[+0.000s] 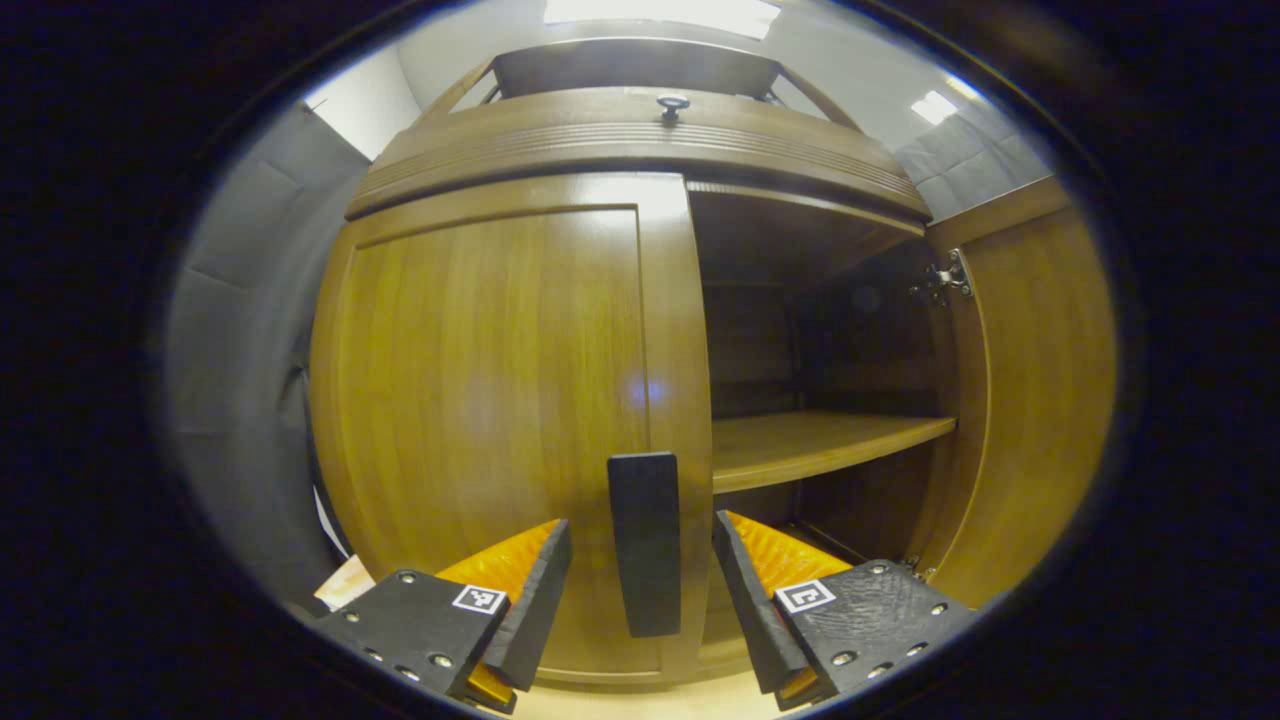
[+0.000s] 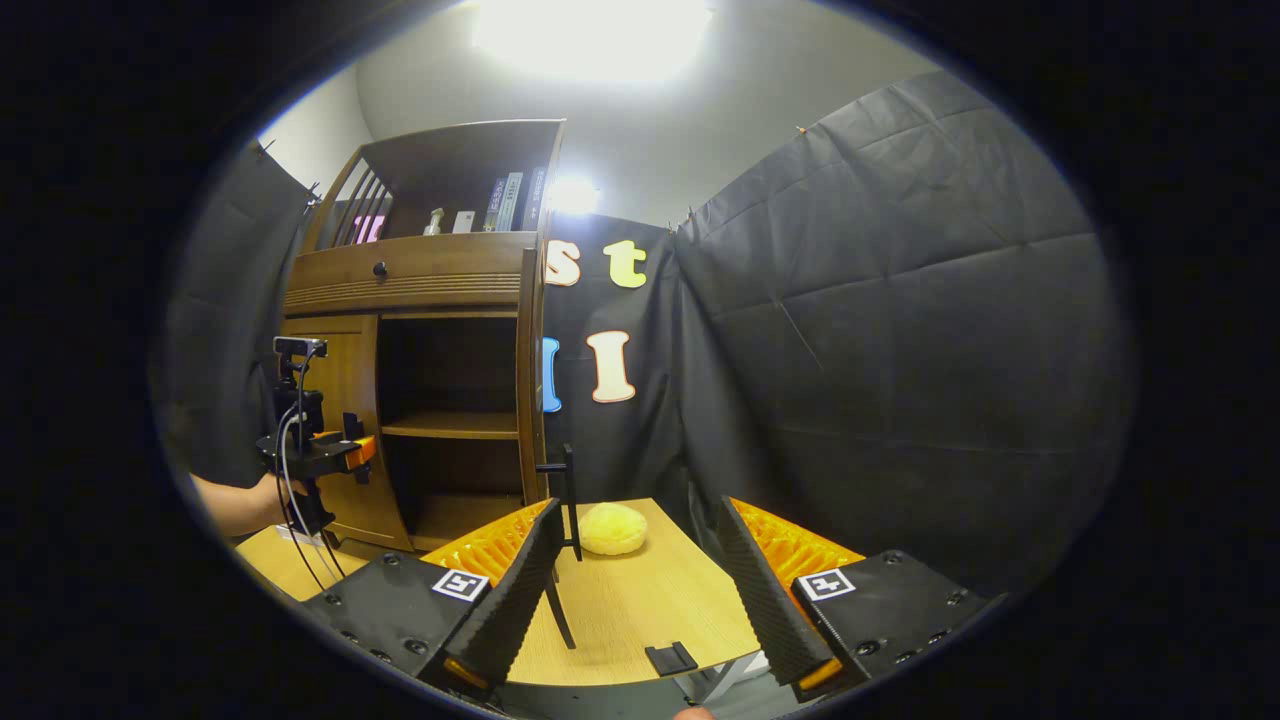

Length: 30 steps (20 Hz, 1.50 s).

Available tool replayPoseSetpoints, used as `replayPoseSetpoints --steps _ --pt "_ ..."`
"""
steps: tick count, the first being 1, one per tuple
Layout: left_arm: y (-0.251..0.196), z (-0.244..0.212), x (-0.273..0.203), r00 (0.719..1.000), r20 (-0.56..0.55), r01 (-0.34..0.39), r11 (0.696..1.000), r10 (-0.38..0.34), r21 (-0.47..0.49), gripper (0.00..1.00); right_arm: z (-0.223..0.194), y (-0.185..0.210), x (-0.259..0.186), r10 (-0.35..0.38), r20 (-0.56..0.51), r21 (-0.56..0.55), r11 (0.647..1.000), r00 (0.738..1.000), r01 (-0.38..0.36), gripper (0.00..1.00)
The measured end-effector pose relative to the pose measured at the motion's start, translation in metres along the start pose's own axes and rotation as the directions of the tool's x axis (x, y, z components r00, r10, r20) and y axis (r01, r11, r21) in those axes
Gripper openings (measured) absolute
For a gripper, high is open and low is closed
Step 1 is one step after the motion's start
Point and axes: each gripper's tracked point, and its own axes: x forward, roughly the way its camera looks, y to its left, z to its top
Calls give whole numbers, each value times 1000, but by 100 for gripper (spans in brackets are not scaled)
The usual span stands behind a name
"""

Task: Open the right door of the double-door shoe cabinet with the right hand, and open the left door with the left hand.

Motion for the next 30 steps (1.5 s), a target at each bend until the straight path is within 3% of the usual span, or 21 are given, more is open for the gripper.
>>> replayPoseSetpoints --steps 1,3,7,12,13,19,20,30 --pt "6 1 0 999 11 -40 999 40 0 82 0 1 0 4 -2 1 1000 1000 -4 96" --pt "8 0 2 999 5 -53 998 53 -13 36 -1 5 2 13 -5 3 1000 1000 -13 96" --pt "4 -3 2 998 -35 -46 998 44 -38 20 -1 17 10 43 -7 5 999 999 -43 96" --pt "8 -4 -15 996 -46 -78 995 76 -60 14 2 36 15 95 9 -13 995 995 -95 94" --pt "8 -4 -20 995 -50 -87 994 84 -65 18 3 41 17 108 15 -13 994 994 -108 94" --pt "16 -2 -60 997 -50 -61 994 57 -86 14 7 69 27 181 36 17 983 983 -182 94" --pt "17 -2 -66 997 -51 -56 995 52 -85 18 6 72 28 192 39 20 981 981 -193 96" --pt "50 0 -142 996 -43 -78 990 73 -118 17 7 117 35 298 48 26 954 953 -299 94"
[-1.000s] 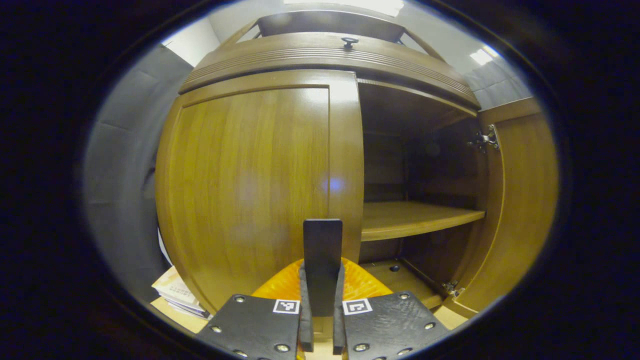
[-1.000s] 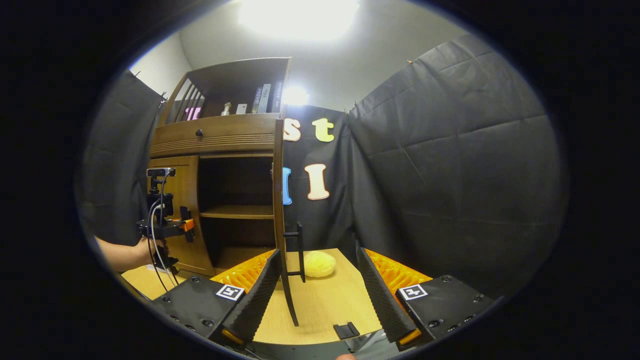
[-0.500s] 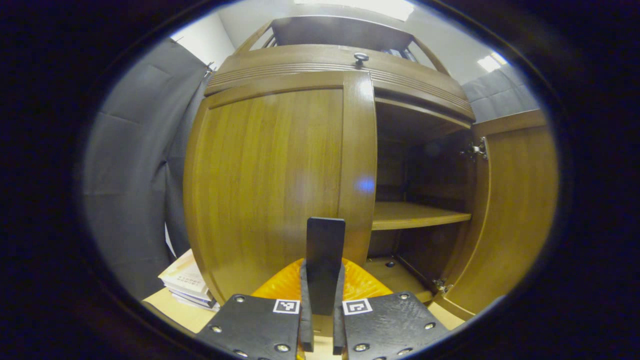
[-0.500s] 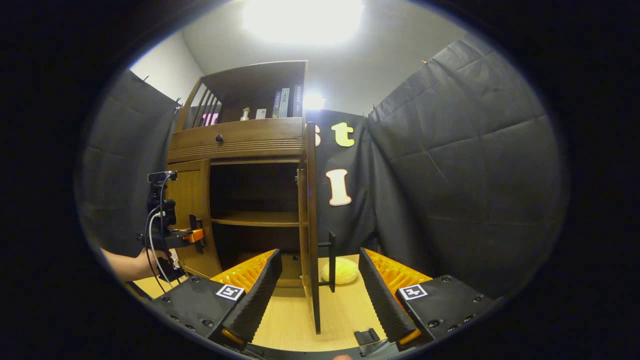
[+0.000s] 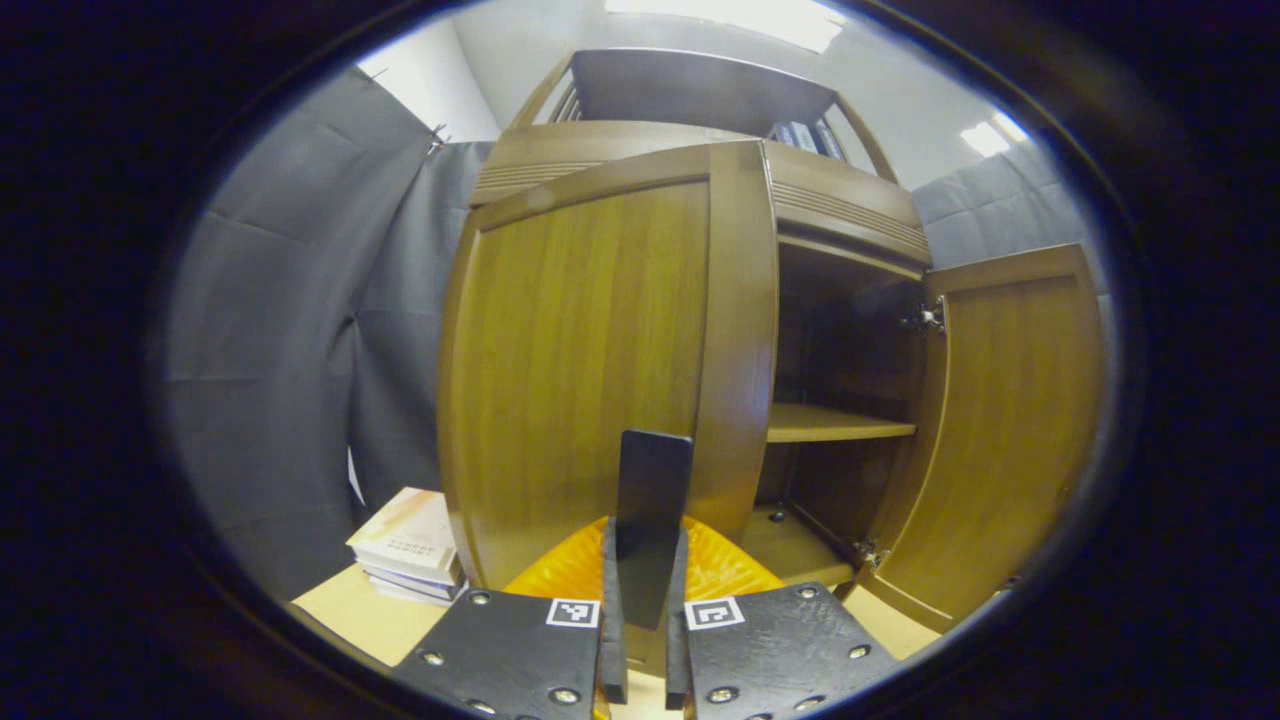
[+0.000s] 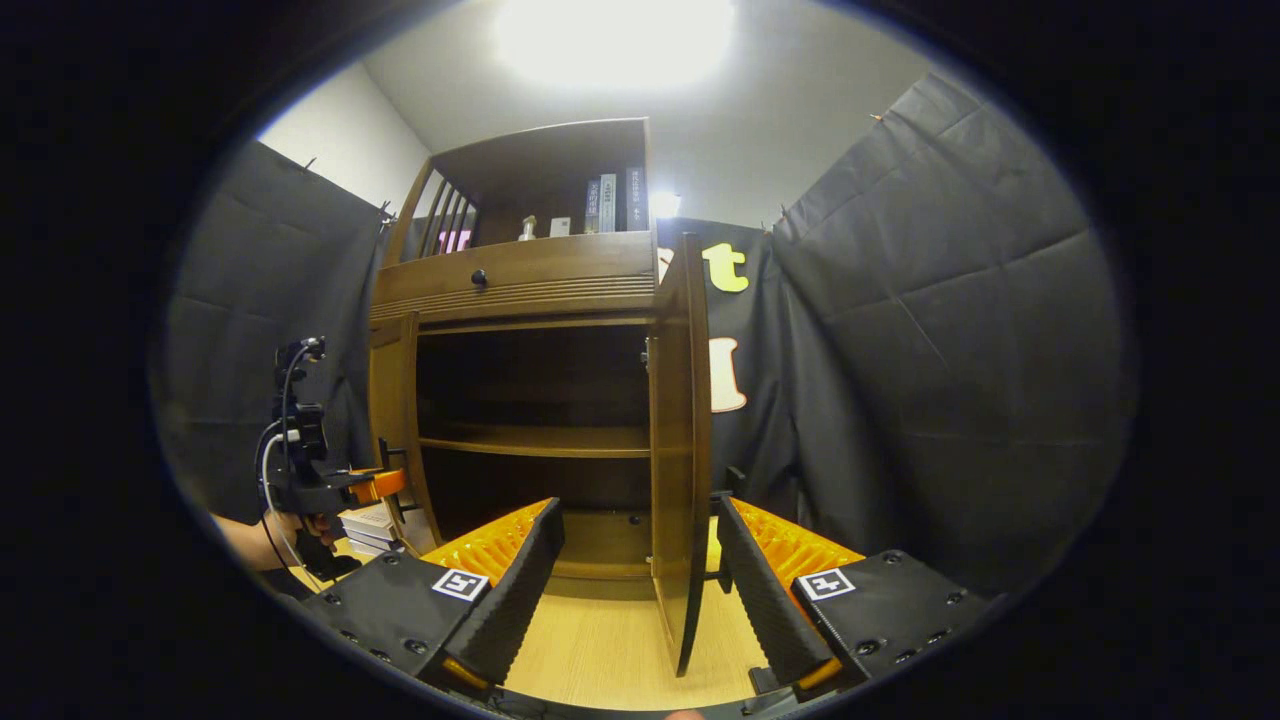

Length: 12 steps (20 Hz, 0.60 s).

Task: Open the right door of the double-door shoe cabinet with the right hand, and open the left door with the left hand.

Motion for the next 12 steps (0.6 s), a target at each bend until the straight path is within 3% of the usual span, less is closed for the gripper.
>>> replayPoseSetpoints --steps 12 --pt "51 4 -51 1000 -4 -28 999 28 -27 16 2 45 17 87 6 -9 996 996 -87 94"
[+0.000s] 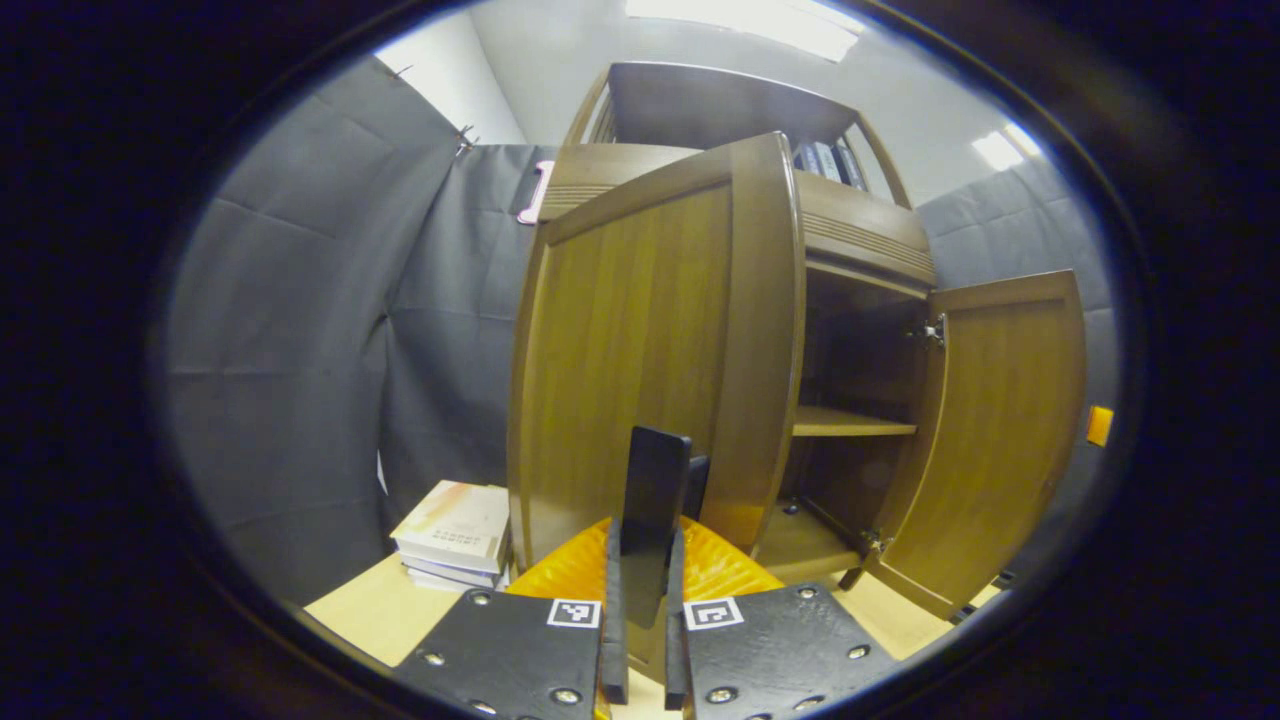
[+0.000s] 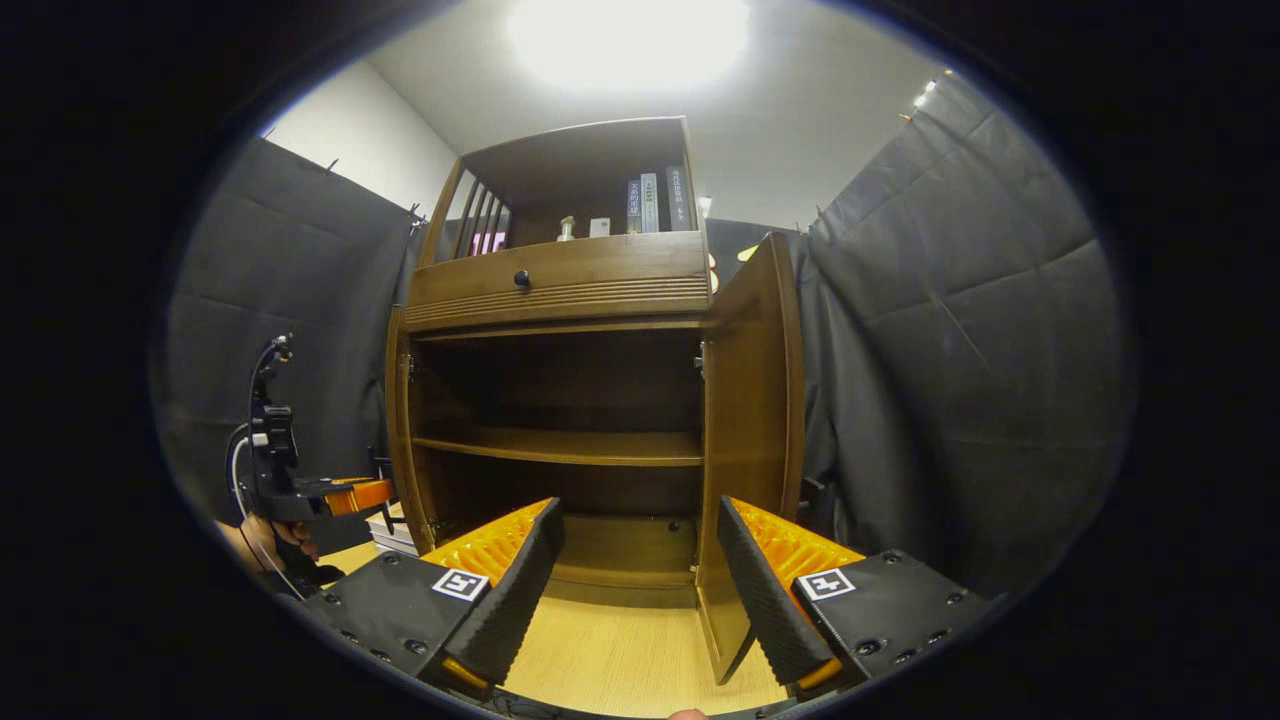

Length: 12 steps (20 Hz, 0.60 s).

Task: Open the right door of the double-door shoe cabinet with the right hand, and open the left door with the left hand.

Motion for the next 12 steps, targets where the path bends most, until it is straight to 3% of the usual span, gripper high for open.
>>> replayPoseSetpoints --steps 3,4,12 --pt "16 -1 -10 1000 -5 -5 1000 5 -16 13 0 9 4 15 -1 9 1000 1000 -15 96" --pt "20 0 -13 1000 -8 -11 1000 11 -17 17 -1 12 4 18 -2 10 1000 1000 -18 96" --pt "83 7 -31 995 3 -102 995 102 21 15 -1 42 18 61 -3 -3 998 998 -61 94"
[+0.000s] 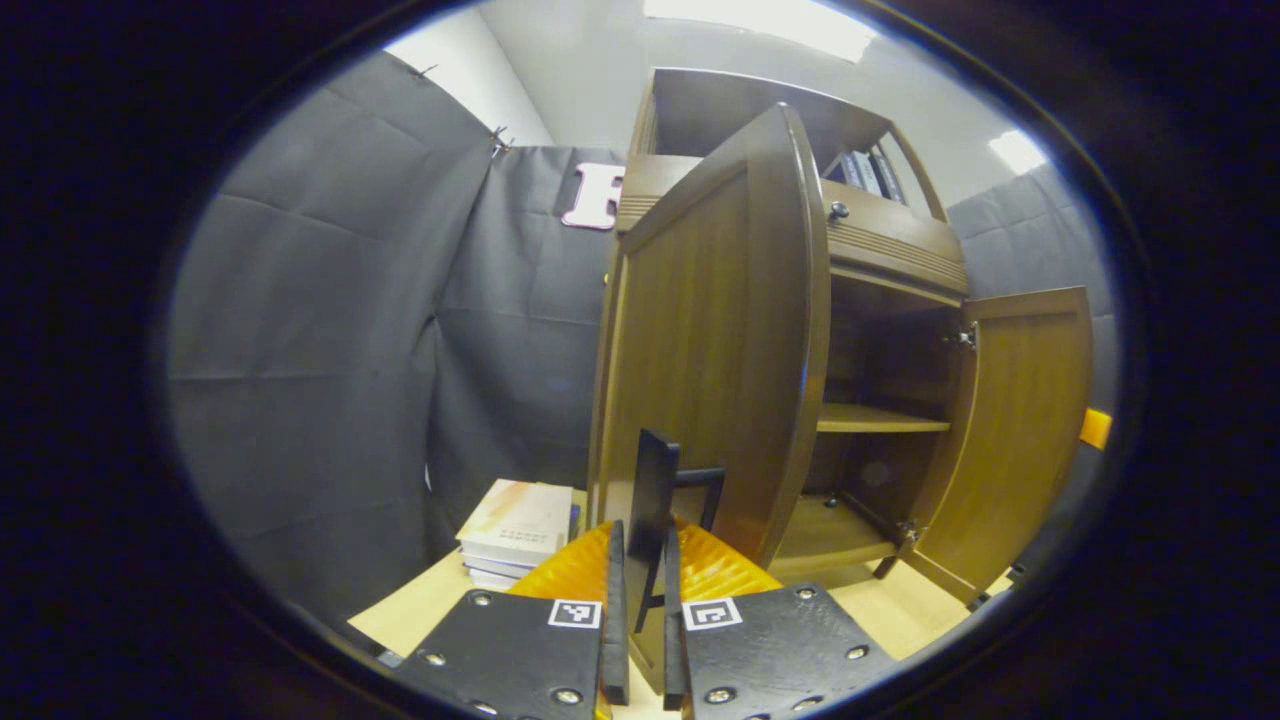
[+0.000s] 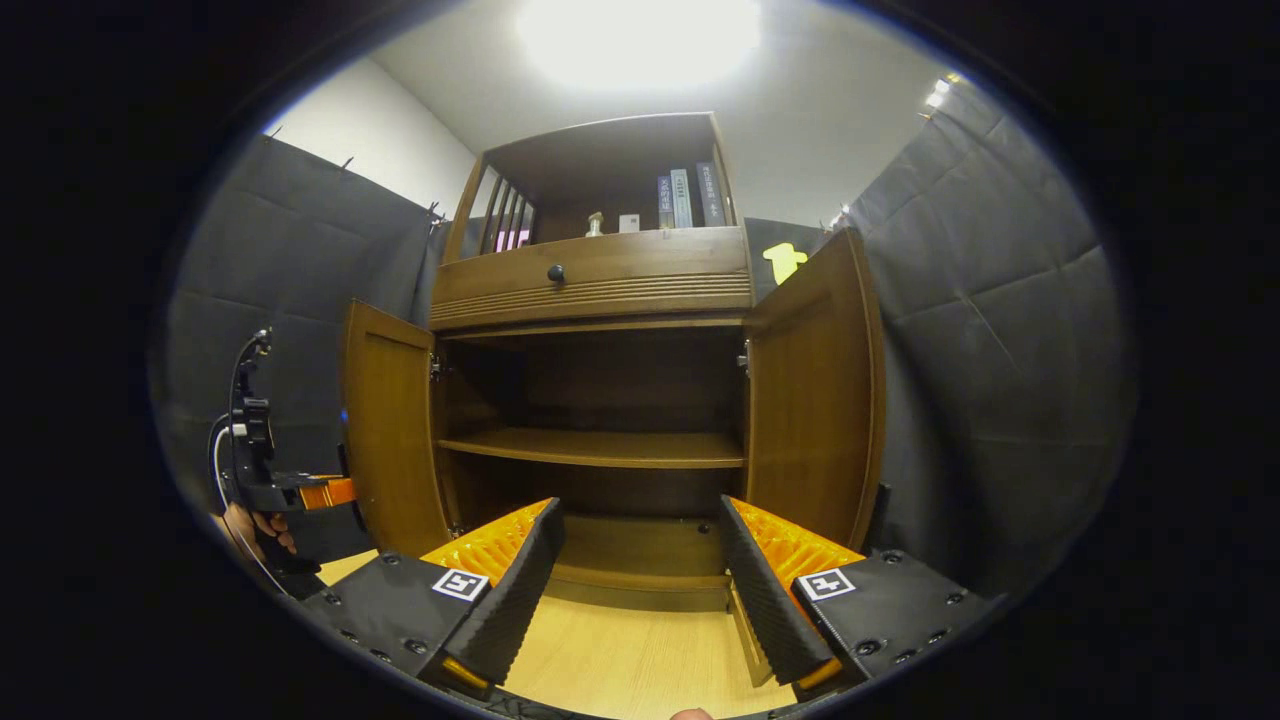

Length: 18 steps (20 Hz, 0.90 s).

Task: Open the right door of the double-door shoe cabinet with the right hand, and open the left door with the left hand.

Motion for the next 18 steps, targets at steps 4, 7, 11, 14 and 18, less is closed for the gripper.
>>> replayPoseSetpoints --steps 4,7,11,14,18 --pt "27 2 -3 999 9 -37 999 37 -8 6 3 21 8 20 -2 -2 1000 1000 -20 94" --pt "34 1 -2 1000 9 -20 1000 20 12 6 1 31 13 31 -7 -6 1000 1000 -31 94" --pt "53 0 -9 1000 12 -29 999 29 23 6 1 43 15 40 -4 0 999 999 -40 94" --pt "73 4 -15 999 20 -37 999 36 38 6 0 51 16 37 -4 -4 999 999 -37 96" --pt "86 4 -15 1000 19 -15 999 15 44 7 -2 64 17 33 -7 7 999 999 -33 96"
